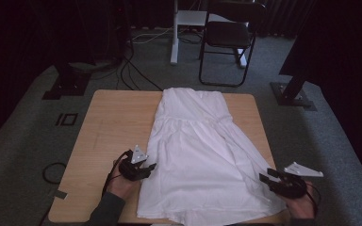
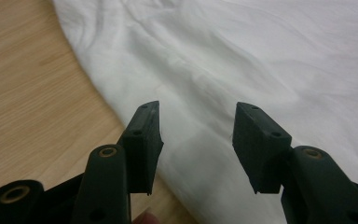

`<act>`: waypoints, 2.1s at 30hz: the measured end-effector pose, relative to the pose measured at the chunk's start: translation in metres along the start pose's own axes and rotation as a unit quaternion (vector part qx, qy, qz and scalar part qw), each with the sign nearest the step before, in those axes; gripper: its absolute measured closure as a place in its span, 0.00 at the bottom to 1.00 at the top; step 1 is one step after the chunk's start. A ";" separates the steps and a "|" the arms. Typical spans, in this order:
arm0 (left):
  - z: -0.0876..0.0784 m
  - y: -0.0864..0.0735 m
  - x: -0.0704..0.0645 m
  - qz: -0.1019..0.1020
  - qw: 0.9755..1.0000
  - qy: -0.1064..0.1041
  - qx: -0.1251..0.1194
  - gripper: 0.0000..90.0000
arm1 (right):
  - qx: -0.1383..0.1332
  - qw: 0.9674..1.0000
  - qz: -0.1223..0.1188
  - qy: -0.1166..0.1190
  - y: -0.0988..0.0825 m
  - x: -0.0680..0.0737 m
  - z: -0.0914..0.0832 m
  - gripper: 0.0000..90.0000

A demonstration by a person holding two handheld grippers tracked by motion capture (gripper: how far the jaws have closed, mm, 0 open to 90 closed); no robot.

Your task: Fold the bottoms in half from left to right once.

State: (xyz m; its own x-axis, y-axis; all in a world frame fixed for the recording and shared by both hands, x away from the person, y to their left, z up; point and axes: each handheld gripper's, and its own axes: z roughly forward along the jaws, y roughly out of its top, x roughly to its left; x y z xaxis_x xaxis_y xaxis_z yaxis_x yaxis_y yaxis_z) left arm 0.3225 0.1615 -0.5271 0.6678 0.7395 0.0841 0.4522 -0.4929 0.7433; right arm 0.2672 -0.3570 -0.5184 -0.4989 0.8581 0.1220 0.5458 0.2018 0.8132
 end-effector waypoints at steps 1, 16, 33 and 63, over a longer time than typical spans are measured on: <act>0.001 0.001 0.001 -0.001 1.000 0.001 0.000 0.58 | 0.005 1.000 -0.011 -0.011 0.007 0.002 0.012 0.52; 0.026 0.009 0.006 -0.003 1.000 0.009 0.021 0.56 | 0.085 0.969 -0.136 -0.190 0.079 0.020 0.138 0.54; 0.064 0.043 0.048 -0.073 0.994 0.079 0.026 0.49 | 0.085 0.985 -0.001 -0.152 0.056 -0.046 0.135 0.89; -0.014 -0.043 0.034 -0.061 0.994 0.074 0.046 0.99 | 0.064 0.995 0.066 -0.036 -0.012 0.013 0.066 0.92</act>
State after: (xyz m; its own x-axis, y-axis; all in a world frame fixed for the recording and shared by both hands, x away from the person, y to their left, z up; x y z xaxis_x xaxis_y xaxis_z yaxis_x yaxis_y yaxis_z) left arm 0.3177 0.2142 -0.5467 0.5130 0.8528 0.0982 0.5811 -0.4292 0.6915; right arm 0.2985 -0.3174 -0.5641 -0.3703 0.9117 0.1782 0.6868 0.1396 0.7133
